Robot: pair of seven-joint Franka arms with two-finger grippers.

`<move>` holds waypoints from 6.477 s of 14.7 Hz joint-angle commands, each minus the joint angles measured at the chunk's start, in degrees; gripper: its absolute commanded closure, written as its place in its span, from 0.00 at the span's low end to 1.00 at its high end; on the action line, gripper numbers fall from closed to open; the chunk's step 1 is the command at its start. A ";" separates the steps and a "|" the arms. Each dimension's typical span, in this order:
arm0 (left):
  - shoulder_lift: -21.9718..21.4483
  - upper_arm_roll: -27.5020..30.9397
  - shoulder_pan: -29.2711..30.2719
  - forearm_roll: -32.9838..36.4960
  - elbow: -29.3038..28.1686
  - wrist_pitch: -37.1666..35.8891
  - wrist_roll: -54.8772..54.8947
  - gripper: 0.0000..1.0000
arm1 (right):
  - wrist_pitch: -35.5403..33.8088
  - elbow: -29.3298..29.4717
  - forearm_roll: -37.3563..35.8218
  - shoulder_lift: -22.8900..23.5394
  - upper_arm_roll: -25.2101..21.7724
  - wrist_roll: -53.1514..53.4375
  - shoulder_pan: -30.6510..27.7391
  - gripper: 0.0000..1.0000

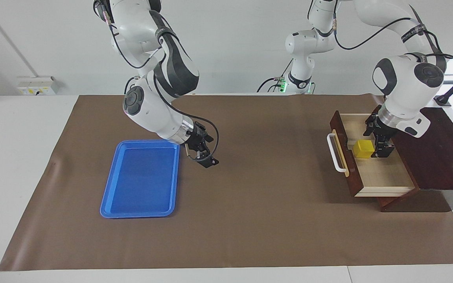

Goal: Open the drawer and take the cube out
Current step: 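Grasp the yellow cube in the drawer with the left gripper, then lift the cube with the left gripper toward the right gripper, then grasp the yellow cube with the right gripper from the left gripper, then carry the cube to the tray while the left gripper pushes the drawer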

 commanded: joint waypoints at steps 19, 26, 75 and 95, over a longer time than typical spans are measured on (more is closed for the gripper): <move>6.26 -0.27 -8.32 -4.63 23.89 -18.33 -13.10 1.00 | 4.72 -0.69 2.00 1.42 -0.01 1.61 1.13 0.00; 6.35 -0.36 -25.19 -4.54 19.68 -12.27 -37.28 1.00 | 5.25 -1.66 2.00 1.42 -0.01 1.52 0.96 0.00; 7.23 -0.45 -32.60 -1.55 14.40 -6.12 -42.06 1.00 | 4.81 12.31 -1.08 9.33 -0.54 14.44 13.79 0.13; 6.52 -0.36 -29.00 -1.55 14.49 -8.75 -37.24 0.00 | 5.78 11.96 -1.07 9.33 -0.62 14.00 13.62 1.00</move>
